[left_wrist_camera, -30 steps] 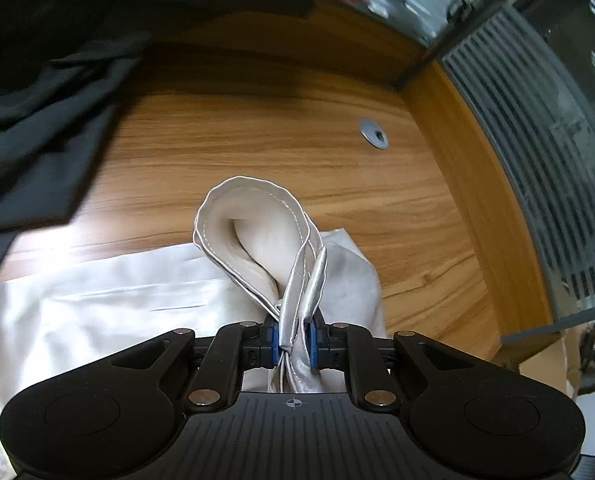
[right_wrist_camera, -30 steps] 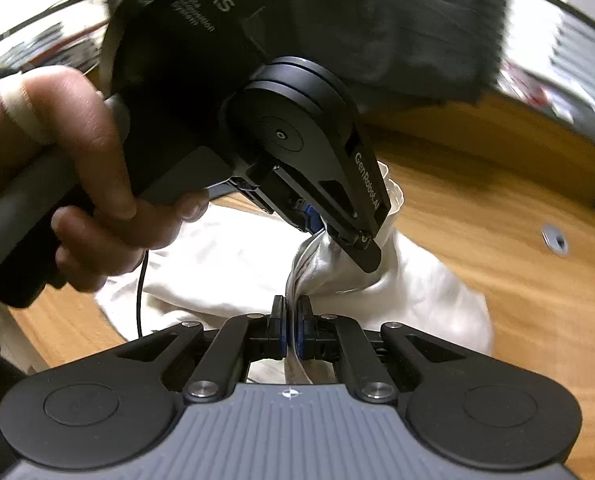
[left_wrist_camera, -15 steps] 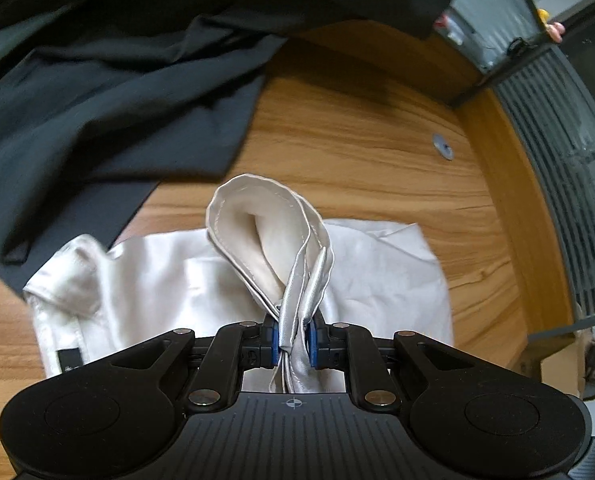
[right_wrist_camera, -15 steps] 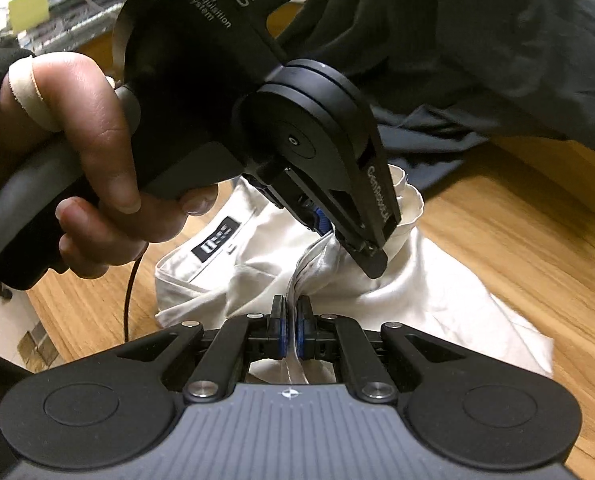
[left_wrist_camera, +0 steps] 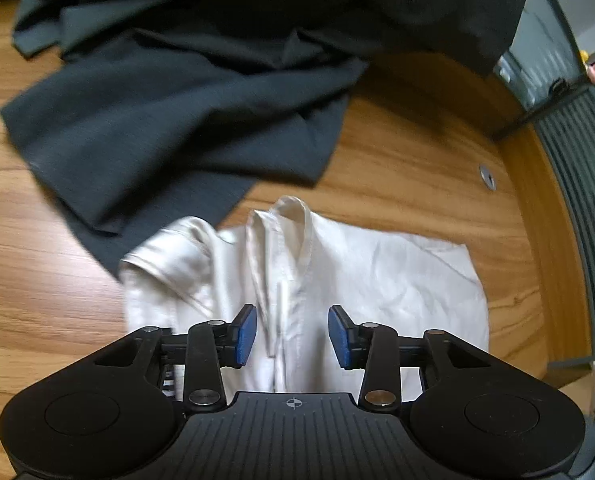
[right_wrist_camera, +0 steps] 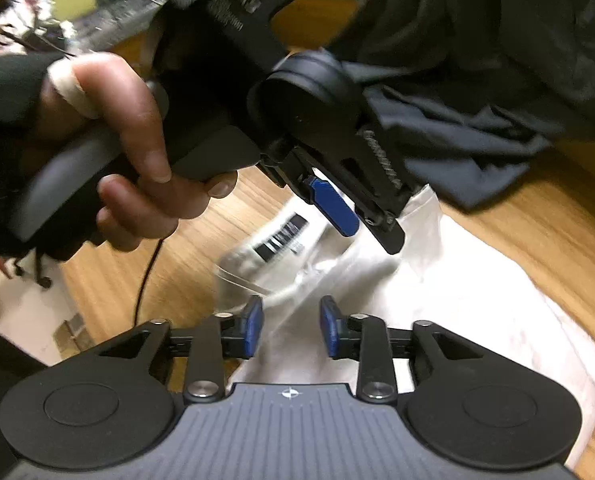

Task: Fold clothes

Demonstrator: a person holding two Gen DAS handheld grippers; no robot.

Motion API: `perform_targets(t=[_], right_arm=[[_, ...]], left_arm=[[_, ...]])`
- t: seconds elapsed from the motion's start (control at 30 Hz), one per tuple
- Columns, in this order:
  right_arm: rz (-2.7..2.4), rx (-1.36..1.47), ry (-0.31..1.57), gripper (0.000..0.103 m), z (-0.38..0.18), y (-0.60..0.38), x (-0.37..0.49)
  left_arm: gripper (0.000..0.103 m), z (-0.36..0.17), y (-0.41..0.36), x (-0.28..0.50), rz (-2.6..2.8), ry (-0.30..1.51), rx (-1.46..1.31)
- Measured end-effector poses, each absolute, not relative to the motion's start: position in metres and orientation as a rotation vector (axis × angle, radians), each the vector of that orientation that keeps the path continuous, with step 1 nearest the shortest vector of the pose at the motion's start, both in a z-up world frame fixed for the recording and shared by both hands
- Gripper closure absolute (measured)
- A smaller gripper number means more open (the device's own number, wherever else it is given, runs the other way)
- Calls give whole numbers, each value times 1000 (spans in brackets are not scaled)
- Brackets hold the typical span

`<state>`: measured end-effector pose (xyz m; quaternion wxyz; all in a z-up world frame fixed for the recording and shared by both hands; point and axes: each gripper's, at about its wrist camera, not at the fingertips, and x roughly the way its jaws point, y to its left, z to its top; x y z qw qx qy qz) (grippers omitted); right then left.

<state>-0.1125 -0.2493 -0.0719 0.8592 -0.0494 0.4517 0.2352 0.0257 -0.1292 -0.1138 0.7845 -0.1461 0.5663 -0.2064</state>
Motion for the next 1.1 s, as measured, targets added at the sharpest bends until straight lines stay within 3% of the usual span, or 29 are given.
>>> perform_targets(t=[0.37,0.8,1.1], right_arm=[[439,-133,964,60,-48,-340,-100],[380,-257,1094,60,-92,-505,-44],[688,-307,1147,60,-127,-540,-3]], left_arm=[[55,-95,-127,-35,-300,1183,-265],[46,-99,-218,-106,-180,1183,-294],[46,-123,-278,-117,-9,1165,-329]])
